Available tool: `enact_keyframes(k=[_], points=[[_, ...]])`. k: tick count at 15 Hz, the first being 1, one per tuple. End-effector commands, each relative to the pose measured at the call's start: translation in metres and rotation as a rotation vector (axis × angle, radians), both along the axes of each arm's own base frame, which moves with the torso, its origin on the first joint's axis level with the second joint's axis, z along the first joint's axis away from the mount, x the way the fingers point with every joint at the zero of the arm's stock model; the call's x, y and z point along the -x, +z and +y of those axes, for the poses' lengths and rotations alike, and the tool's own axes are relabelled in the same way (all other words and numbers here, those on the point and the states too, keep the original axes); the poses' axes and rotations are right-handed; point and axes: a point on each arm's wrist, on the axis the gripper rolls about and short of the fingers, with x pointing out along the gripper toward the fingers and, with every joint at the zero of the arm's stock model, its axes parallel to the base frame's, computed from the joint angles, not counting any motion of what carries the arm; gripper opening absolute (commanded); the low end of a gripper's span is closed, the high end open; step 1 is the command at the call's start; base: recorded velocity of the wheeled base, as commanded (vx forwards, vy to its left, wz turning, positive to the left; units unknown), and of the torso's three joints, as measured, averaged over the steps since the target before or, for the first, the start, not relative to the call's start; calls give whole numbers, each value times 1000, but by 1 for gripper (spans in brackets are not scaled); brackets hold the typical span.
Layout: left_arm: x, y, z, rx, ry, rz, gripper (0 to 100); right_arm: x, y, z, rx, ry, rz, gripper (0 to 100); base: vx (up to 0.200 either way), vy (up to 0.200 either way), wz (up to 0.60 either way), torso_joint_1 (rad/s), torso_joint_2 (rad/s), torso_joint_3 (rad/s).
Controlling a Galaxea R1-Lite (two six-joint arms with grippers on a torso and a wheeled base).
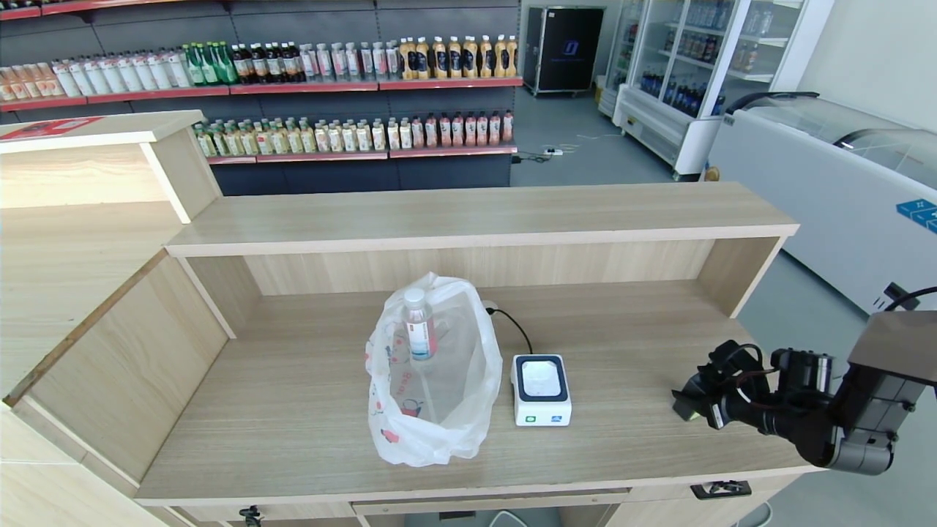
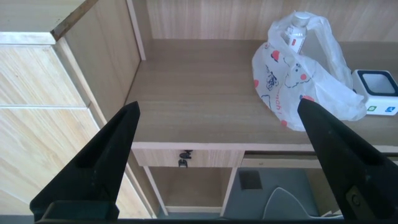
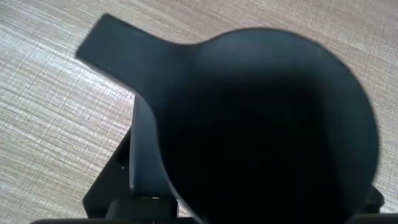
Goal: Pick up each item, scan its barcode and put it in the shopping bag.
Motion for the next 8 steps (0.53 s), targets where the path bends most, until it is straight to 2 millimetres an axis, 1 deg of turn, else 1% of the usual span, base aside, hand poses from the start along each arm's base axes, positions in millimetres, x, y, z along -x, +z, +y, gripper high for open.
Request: enact_keyframes(k=[1,2,3,4,5,6,8], points=[[0,0,0,0,1,0,100,-1,8,1,10,4,-32,0,0,0,0,0,0,0],[0,0,0,0,1,0,100,-2,20,2,23,9,-77,0,0,0,0,0,0,0],[0,0,0,0,1,0,100,-1,44,4,45,18,-146,0,0,0,0,0,0,0],[0,0,0,0,1,0,100,0,62,6,62,25,-187,0,0,0,0,0,0,0],[0,0,0,0,1,0,100,5,90,11,90,41,-251,0,0,0,0,0,0,0],[0,0,0,0,1,0,100,19,141,25,142,83,-381,0,0,0,0,0,0,0],[0,0,0,0,1,0,100,39,198,46,211,181,-581,0,0,0,0,0,0,0]])
